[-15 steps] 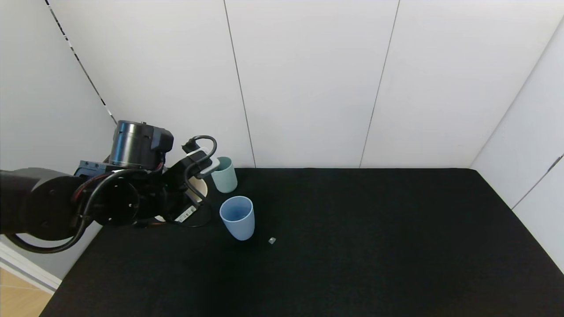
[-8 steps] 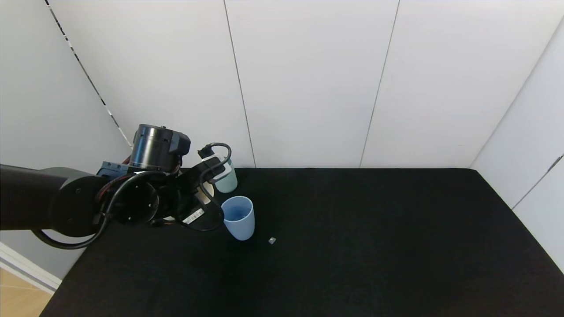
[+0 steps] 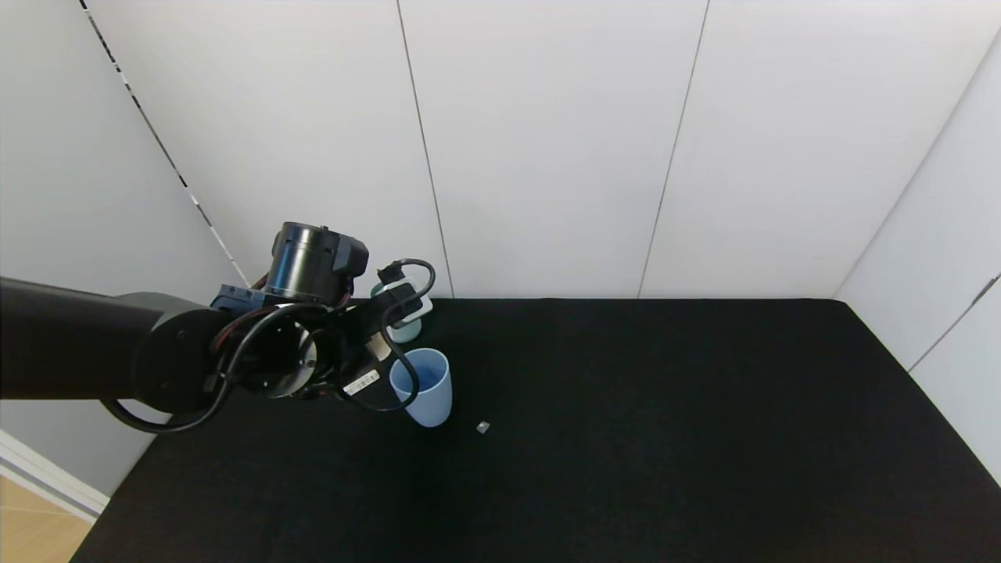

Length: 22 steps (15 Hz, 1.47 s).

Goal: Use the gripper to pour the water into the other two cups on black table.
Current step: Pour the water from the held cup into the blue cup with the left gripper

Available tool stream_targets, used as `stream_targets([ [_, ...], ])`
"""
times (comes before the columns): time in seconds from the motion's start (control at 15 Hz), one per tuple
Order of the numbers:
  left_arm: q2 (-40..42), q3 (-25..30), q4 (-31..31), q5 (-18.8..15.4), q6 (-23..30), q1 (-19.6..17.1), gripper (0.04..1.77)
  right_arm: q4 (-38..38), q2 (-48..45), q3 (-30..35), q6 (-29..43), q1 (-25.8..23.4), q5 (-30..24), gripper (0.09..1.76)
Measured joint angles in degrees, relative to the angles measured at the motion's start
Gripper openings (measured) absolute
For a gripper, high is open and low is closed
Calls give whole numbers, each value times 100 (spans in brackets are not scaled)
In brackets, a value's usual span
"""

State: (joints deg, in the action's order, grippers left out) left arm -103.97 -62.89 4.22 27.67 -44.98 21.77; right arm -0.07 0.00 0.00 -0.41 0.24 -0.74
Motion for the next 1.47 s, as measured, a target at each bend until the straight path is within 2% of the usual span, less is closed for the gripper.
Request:
stream_targets([
  [0.47,-265,-224,-6,400,-457,143,125,0,0,0,0,0,-2,171],
  [1.13,-558,-441,46,1242,-1053,419,125,2,0,0,-2,0,0,171],
  [1.47,-647,-518,60,1532,-1323,551,125,2,0,0,0,0,0,171],
])
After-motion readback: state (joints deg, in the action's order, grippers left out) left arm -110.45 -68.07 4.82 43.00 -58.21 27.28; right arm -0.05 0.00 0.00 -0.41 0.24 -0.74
